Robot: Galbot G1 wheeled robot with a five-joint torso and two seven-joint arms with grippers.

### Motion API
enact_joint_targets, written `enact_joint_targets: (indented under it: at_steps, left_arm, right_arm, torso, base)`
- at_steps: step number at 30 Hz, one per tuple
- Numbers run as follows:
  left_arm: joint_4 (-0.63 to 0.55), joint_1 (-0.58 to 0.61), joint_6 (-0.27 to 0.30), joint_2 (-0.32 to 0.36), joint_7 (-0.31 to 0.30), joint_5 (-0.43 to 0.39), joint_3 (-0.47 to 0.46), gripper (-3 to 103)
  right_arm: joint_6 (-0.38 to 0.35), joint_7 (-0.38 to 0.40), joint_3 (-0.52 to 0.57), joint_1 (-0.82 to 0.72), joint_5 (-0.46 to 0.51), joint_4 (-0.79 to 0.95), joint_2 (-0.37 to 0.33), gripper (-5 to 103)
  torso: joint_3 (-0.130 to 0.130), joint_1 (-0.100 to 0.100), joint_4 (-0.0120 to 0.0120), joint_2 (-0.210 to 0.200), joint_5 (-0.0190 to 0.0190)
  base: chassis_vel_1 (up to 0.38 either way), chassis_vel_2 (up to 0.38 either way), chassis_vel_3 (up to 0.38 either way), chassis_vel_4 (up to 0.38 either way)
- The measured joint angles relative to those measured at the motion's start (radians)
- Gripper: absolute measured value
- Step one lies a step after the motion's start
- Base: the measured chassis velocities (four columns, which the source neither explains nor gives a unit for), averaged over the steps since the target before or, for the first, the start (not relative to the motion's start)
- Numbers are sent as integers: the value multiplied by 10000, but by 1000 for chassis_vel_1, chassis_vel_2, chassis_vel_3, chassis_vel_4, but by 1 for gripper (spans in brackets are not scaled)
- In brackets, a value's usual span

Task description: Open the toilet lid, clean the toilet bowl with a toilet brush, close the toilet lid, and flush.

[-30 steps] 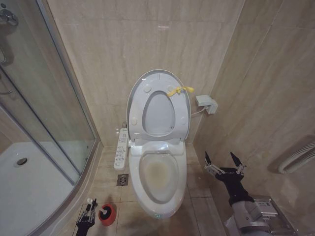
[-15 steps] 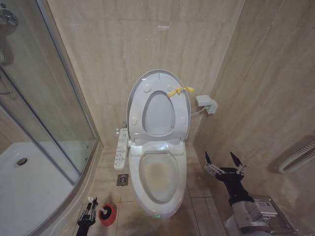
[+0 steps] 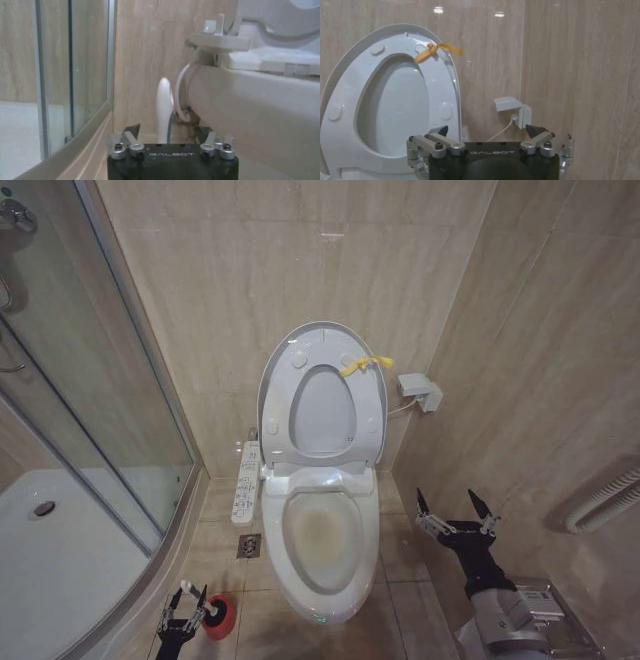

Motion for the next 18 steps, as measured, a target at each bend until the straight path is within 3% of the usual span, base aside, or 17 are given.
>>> enact_joint_targets:
  at_steps: [4, 5, 10, 12, 13, 18]
  left_arm:
    - [-1099, 492, 6, -27, -52, -18, -2, 68]
    - [-1546, 657, 8, -43, -53, 74, -4, 94]
    - [-2719, 1117, 35, -123, -128, 382, -21, 94]
    - [-3496, 1445, 104, -180, -380, 492, -13, 94]
    - [-4010, 1678, 197, -215, -585, 569, 0, 100]
    - [-5688, 2472, 678, -273, -1287, 731, 52, 100]
  right_arm:
    - [0, 0, 0, 0, 0, -1, 0, 100]
    - [0, 0, 0, 0, 0, 0, 0, 100]
    - [0, 0, 0, 0, 0, 0, 0, 100]
    - [0, 0, 0, 0, 0, 0, 0, 100]
    - [0, 0, 0, 0, 0, -1, 0, 100]
    - [0, 0, 0, 0, 0, 0, 0, 100]
  torso:
    - [0, 0, 1, 0, 0]
    - [0, 0, -1, 0, 1]
    - [0, 0, -1, 0, 1]
    - [0, 0, -1, 0, 1]
    - [0, 0, -1, 0, 0]
    - [-1, 0, 0, 0, 1]
  base:
    - [0, 0, 0, 0]
    - [0, 0, 0, 0]
    - [0, 0, 0, 0]
    - [0, 0, 0, 0]
    - [0, 0, 0, 0]
    - [0, 0, 0, 0]
